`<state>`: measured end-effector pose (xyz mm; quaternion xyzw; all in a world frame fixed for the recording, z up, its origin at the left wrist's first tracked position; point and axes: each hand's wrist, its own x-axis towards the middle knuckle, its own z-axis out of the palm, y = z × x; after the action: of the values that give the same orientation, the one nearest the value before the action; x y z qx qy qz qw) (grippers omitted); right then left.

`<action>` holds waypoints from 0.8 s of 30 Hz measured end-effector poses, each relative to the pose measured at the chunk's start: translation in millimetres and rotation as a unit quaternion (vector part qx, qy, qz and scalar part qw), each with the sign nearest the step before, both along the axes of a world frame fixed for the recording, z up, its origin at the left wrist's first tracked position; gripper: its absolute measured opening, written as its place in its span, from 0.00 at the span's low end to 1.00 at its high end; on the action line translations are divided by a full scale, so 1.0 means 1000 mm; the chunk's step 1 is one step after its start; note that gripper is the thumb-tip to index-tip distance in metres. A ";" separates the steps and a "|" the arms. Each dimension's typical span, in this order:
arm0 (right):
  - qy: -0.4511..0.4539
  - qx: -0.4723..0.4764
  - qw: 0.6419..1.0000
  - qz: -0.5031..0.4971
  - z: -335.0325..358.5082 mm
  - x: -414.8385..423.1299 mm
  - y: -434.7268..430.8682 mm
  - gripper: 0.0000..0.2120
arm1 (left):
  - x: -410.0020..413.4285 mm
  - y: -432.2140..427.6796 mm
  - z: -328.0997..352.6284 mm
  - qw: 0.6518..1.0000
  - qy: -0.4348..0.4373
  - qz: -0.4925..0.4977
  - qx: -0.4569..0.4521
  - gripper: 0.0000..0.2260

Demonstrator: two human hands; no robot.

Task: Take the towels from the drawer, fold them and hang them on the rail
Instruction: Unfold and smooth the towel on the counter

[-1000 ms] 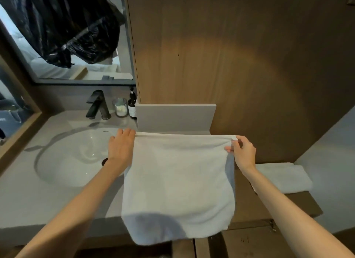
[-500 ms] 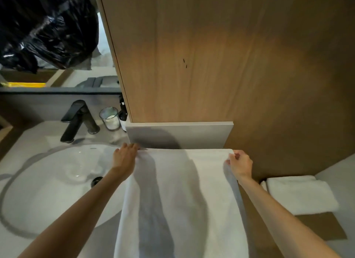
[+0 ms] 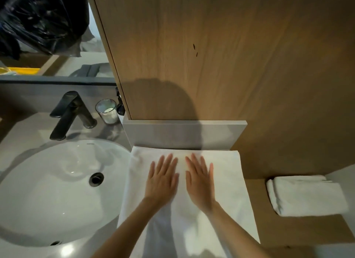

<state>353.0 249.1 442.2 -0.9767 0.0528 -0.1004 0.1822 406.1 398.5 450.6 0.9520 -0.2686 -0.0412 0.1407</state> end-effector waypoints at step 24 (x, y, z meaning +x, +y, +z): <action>0.067 0.039 0.997 -0.011 0.007 -0.054 0.015 0.23 | -0.068 -0.009 -0.001 0.998 0.001 0.063 -0.004 0.23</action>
<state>299.4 264.4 449.3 -0.9727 0.0791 -0.0349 0.2153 338.0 389.2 450.0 0.9664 -0.2080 -0.0322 0.1474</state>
